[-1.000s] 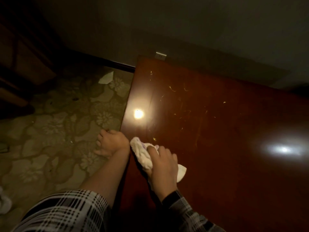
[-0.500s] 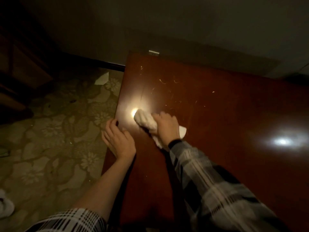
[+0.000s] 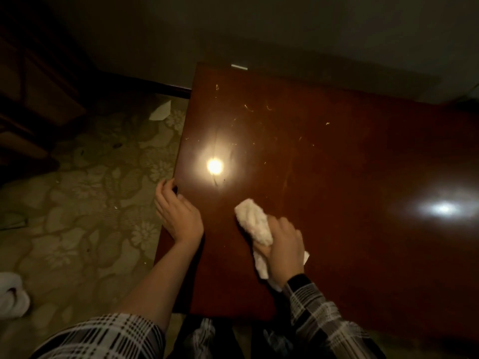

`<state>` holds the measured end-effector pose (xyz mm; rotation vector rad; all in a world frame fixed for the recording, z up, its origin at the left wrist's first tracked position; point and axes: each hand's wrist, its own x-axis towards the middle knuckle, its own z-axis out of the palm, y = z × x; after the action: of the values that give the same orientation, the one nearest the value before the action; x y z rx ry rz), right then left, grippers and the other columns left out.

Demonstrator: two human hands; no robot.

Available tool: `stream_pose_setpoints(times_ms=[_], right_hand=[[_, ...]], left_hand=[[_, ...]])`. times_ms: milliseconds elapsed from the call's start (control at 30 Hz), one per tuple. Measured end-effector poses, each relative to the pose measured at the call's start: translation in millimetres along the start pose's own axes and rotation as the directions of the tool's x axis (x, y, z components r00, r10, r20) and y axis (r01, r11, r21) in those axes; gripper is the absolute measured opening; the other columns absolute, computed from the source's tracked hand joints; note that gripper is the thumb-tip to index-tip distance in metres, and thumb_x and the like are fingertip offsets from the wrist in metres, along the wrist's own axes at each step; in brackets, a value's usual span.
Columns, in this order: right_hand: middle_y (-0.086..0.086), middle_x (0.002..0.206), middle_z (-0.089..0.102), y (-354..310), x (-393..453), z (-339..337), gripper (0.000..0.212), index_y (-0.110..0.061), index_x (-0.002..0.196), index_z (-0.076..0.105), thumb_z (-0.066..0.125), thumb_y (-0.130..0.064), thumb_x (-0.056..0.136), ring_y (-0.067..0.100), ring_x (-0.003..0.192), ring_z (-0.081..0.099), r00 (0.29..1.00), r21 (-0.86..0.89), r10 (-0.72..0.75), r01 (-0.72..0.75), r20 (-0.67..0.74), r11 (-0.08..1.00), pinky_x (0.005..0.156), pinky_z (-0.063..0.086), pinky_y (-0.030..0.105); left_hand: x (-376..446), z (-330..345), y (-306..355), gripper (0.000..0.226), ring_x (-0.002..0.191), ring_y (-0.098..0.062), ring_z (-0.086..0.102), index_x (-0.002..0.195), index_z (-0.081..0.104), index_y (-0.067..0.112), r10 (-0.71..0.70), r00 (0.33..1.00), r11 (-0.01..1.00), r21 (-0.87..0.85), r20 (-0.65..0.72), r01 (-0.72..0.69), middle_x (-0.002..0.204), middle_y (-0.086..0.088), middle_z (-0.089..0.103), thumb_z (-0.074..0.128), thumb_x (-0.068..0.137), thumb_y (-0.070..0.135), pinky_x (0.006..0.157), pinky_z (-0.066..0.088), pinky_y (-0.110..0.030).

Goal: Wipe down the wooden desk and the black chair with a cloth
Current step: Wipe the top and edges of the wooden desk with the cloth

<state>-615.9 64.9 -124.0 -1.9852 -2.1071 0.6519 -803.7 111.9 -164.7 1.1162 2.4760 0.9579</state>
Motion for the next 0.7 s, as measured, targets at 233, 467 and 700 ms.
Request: stream_pose_setpoints(times_ms=[233, 467, 700], right_hand=[[0.006, 0.103, 0.053, -3, 31, -13, 0.050, -0.018, 0.124, 0.053, 0.071, -0.028, 0.079, 0.026, 0.095, 0.048, 0.989, -0.052, 0.145, -0.146, -0.022, 0.988, 0.073, 0.024, 0.032], [0.007, 0.117, 0.052, -51, 24, 29, 0.056, -0.022, 0.131, 0.044, 0.067, -0.039, 0.082, 0.027, 0.106, 0.049, 0.945, -0.131, 0.322, -0.313, 0.060, 0.941, 0.083, 0.036, 0.036], [0.008, 0.105, 0.056, -128, -11, 63, 0.060, -0.022, 0.119, 0.053, 0.080, -0.033, 0.066, 0.030, 0.094, 0.054, 0.976, -0.124, 0.081, -0.057, 0.200, 0.991, 0.073, 0.039, 0.037]], left_hand=[[-25, 0, 0, 0.036, 0.127, -0.028, 0.039, 0.127, 0.050, 0.005, -0.125, 0.992, 0.992, -0.006, -0.006, 0.125, 0.138, -0.013, 0.043, 0.044, 0.092, 0.001, 0.105, 0.027, -0.038], [3, -20, -7, 0.026, 0.105, -0.023, 0.055, 0.117, 0.055, 0.003, -0.318, 0.948, 0.922, -0.235, -0.011, 0.307, 0.115, -0.011, 0.059, 0.042, 0.095, 0.007, 0.090, 0.038, -0.027], [27, -60, -15, 0.019, 0.105, -0.024, 0.061, 0.099, 0.053, 0.004, -0.388, 0.857, 0.712, -0.480, 0.338, 0.512, 0.111, -0.018, 0.062, 0.035, 0.099, 0.007, 0.093, 0.047, -0.033]])
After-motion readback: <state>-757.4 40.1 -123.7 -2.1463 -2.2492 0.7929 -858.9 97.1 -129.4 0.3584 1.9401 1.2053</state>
